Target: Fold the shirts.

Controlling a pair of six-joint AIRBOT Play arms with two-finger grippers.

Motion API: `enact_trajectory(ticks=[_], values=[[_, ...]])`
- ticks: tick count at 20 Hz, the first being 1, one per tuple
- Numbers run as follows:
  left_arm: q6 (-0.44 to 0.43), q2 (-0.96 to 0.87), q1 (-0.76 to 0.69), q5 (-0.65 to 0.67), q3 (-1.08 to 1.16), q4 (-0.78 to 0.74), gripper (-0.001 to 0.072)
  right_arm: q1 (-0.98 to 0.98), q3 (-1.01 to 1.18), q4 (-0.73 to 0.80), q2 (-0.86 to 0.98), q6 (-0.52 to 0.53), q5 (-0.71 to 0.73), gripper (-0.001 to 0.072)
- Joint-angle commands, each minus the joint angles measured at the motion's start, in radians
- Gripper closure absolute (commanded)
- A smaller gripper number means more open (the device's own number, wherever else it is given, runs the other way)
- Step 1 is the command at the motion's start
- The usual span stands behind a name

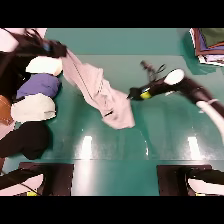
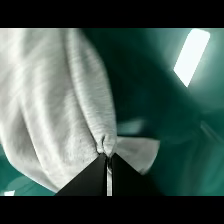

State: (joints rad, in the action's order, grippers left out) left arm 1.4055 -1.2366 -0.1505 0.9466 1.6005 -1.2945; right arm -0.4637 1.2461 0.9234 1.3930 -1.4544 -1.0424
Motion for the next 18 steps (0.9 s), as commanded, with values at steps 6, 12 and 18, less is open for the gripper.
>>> enact_trajectory(ticks=[6, 12, 18], values=[[0.000, 0.378, -0.001, 0.046, 0.184, 0.020, 0.0685, 0.194, 0.319, 0.128, -0.375, -0.021, -0.143, 0.0701], [0.001, 0.446, -0.001, 0.124, 0.178, 0.023, 0.0686, 0.224, 0.393, 0.206, -0.499, -0.035, -0.178, 0.0702], [0.031, 0.401, -0.001, 0.203, -0.024, 0.053, 0.0686, 0.207, 0.391, 0.204, -0.354, -0.073, -0.397, 0.0702]])
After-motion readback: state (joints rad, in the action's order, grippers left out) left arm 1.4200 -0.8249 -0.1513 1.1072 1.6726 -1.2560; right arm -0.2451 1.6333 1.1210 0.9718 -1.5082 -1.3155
